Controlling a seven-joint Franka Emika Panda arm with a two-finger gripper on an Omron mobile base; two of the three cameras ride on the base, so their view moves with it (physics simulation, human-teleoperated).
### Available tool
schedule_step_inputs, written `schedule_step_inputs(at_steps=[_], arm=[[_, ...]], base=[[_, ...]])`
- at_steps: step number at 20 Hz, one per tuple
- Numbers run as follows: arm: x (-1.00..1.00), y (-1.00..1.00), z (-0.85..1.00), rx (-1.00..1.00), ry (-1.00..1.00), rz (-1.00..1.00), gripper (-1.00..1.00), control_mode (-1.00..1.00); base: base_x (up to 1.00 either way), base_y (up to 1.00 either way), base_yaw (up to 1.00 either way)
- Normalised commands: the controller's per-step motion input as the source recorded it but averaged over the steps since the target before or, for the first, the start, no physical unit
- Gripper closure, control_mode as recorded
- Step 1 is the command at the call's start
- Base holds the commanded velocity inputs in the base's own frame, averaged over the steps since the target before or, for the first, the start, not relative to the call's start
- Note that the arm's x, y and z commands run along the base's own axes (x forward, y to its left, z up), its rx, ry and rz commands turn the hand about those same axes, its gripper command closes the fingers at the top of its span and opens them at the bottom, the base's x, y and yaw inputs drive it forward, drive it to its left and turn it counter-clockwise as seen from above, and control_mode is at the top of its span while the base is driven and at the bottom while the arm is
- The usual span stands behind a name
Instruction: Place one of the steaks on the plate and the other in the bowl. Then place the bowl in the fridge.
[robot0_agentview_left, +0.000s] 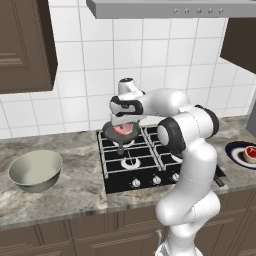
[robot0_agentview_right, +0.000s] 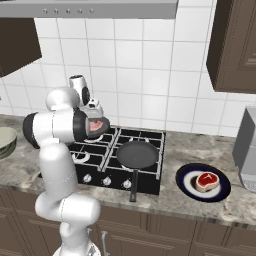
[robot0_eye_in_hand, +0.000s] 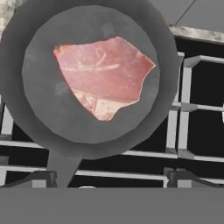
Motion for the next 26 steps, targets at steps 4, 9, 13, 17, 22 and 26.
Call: schedule_step_inputs(at_steps=[4,9,13,17,22,26], arm=[[0.25,0.08,-0.21,0.00,0.00,-0.02,-1.00,-1.00],[0.19,0.09,-0.18,0.00,0.00,-0.03,-1.00,-1.00],[0.14,0.14,-0.17,0.00,0.00,-0.06,-1.00,-1.00],[0.15,0.05,-0.19,0.00,0.03,-0.10,-1.00,-1.00],[0.11,0.00,-0.19,0.00,0.05,-0.12,-1.00,-1.00],[0.04,0.00,-0.15,0.00,0.02,-0.10,-1.00,-1.00]], base=[[0.00,0.00,0.00],[0.00,0.00,0.00],[0.00,0.00,0.00],[0.00,0.00,0.00],[0.00,0.00,0.00],[0.00,0.00,0.00]])
